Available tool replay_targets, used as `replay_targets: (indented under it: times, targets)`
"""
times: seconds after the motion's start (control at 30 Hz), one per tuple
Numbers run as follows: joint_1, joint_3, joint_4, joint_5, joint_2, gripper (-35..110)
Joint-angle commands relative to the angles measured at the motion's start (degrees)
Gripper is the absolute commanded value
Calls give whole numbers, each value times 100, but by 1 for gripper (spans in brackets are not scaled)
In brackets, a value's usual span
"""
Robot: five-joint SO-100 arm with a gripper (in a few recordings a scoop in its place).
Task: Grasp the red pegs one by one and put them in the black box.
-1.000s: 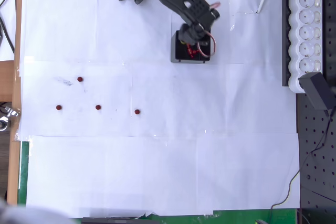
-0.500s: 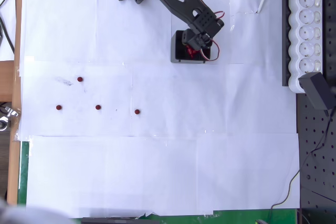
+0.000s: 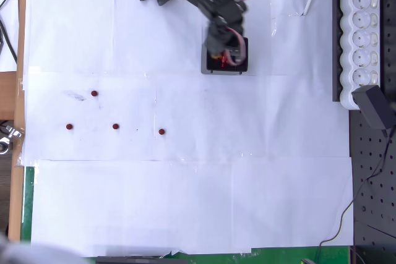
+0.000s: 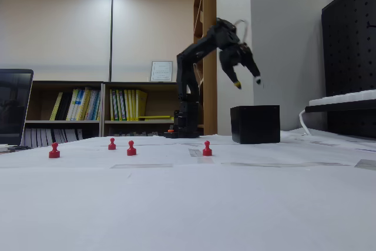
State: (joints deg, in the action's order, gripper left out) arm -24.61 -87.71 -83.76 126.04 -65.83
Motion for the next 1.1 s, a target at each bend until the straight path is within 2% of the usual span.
replay_targets:
  times: [0.0,0.1,0.17,0.23,0.43,0.73,1.07]
  targets:
    - [1529,1274,1134,-1143,826,20]
    - [2672,2549,2118,-2259,1055,20]
    - [3375,3560,3437,-2760,1204,17]
    - [3946,4421,4737,-3067,1257,17]
    - [5062,5467,6961,-3586,404,17]
    - [5317,5449,9149,-3463,-1310,17]
    - [5300,4597,10406,-3480,-2927,17]
